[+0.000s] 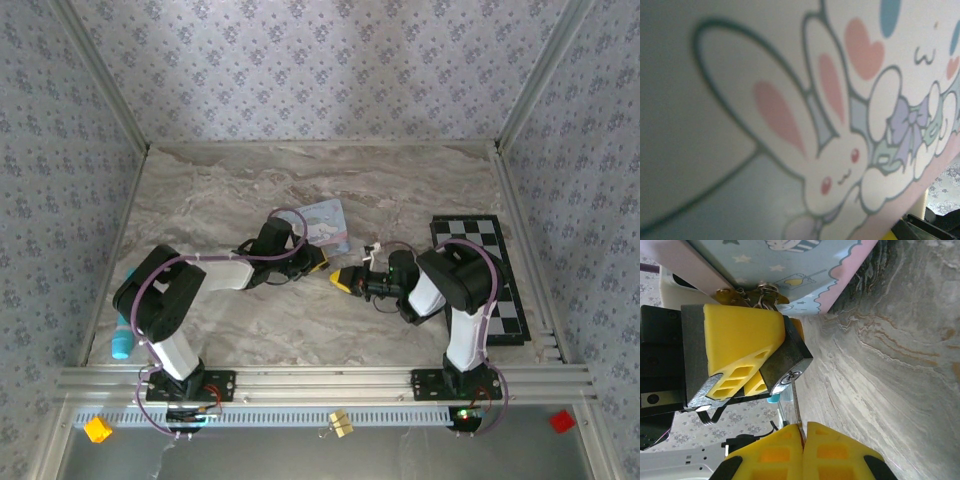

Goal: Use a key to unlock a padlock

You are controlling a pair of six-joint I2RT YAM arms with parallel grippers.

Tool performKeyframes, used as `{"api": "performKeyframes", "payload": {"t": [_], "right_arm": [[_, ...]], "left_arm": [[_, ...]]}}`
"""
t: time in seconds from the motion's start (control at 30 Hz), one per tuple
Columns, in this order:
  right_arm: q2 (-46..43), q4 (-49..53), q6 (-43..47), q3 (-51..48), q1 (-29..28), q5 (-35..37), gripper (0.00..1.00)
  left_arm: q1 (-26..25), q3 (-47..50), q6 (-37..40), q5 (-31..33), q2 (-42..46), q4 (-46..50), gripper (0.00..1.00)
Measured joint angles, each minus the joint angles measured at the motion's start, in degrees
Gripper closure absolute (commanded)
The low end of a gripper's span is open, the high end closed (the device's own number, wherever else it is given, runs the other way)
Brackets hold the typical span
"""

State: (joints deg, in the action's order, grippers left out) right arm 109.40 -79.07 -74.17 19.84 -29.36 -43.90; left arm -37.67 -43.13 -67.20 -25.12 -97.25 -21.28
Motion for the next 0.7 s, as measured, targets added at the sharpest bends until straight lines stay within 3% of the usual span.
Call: {"api": "performKeyframes", "payload": {"t": [0.7], "right_arm": [[-0.02, -0.26, -1.64, 1.2, 3.54, -5.55, 1.0]], "left_arm": [[0.0, 0.02, -2.99, -1.51, 0.07, -3.45, 1.0]]}}
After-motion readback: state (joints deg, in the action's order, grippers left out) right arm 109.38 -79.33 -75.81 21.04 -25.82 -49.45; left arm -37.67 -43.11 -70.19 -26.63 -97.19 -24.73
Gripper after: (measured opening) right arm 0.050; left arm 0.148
